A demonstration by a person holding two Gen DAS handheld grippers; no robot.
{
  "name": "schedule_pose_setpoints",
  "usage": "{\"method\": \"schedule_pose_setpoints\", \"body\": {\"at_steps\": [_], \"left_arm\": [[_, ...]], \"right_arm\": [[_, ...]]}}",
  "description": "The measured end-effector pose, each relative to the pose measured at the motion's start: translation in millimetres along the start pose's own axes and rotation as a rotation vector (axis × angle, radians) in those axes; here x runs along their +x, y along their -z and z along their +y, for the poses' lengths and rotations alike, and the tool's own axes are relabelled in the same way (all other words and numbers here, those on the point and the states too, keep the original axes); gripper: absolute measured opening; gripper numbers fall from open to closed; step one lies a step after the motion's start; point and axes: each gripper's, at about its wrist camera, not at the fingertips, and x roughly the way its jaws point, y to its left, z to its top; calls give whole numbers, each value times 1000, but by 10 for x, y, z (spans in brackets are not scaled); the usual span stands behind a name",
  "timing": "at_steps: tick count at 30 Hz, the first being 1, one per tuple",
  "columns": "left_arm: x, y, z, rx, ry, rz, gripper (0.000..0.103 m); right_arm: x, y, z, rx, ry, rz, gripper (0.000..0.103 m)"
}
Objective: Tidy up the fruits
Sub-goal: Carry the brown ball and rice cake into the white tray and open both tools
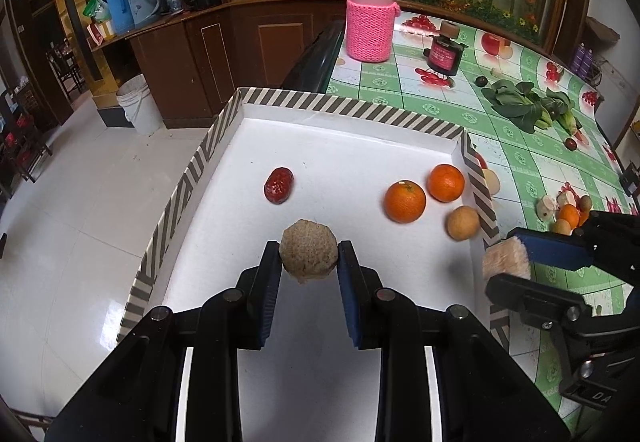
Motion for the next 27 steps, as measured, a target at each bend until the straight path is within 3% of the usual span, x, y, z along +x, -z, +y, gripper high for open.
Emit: {"method": "schedule_pose_setpoints", "body": {"at_steps": [15,27], "left_arm": [[199,-26,77,-15,-7,53,26],[274,-9,80,-24,5,97,26]], "right_arm": [[487,-112,-8,-25,-26,85,30],[614,-127,3,-37,-9,111,30]]}}
